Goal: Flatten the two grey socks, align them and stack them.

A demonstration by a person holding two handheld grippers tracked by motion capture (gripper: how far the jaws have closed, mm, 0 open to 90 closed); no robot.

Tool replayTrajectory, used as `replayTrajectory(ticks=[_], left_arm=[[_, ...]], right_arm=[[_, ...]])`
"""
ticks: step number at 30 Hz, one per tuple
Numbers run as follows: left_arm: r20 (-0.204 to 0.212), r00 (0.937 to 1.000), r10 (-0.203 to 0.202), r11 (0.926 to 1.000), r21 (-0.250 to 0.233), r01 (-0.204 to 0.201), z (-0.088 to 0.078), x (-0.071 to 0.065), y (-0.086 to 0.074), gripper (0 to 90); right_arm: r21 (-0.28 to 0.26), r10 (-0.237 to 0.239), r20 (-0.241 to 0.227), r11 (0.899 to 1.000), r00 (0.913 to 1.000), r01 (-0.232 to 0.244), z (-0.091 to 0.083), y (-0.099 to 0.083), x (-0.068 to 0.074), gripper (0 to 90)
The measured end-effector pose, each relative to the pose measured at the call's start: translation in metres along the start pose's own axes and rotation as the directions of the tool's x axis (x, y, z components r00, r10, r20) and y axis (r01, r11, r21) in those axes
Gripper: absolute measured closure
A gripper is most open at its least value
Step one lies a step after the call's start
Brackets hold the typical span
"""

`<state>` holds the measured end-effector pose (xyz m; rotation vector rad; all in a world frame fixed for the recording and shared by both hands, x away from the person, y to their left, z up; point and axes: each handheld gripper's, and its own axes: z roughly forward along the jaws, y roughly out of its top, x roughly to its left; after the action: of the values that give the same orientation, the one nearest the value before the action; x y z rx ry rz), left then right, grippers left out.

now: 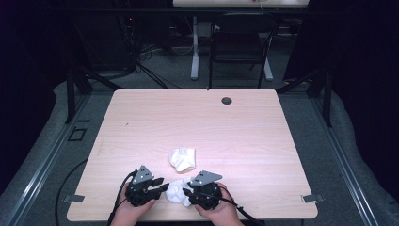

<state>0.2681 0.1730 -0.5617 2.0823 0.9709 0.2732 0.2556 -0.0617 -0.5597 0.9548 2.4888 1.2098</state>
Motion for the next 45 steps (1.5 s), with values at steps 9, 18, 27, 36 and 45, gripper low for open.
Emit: replayTrajectory(ticks=[9,18,27,36,45], left_arm=[[0.003,0.9998,0.021,0.9994,0.029,-0.021,0.008,-0.003,0.0,68.2],[0.005,0.9997,0.024,0.9982,0.054,-0.025,0.015,-0.002,-0.003,66.2],[-0.008,0.999,0.044,0.9945,0.096,-0.043,0.015,-0.004,-0.005,71.5],[-0.006,0.9987,0.051,0.9939,0.098,-0.05,0.015,-0.007,-0.003,75.2],[0.035,0.9983,0.046,0.995,0.087,-0.049,0.017,-0.012,0.0,70.5]], right_arm=[[0.021,-0.051,-0.04,0.998,0.9979,0.052,0.01,0.001,0.015,74.1],[0.045,-0.071,-0.032,0.996,0.9969,0.073,0.017,0.0,0.017,73.5],[0.093,-0.094,-0.022,0.991,0.9953,0.096,0.025,-0.003,0.017,79.4],[0.084,-0.053,-0.042,0.995,0.9977,0.056,0.021,-0.003,0.013,87.3],[0.056,-0.007,-0.043,0.998,0.999,0.009,0.015,-0.003,0.01,88.0]])
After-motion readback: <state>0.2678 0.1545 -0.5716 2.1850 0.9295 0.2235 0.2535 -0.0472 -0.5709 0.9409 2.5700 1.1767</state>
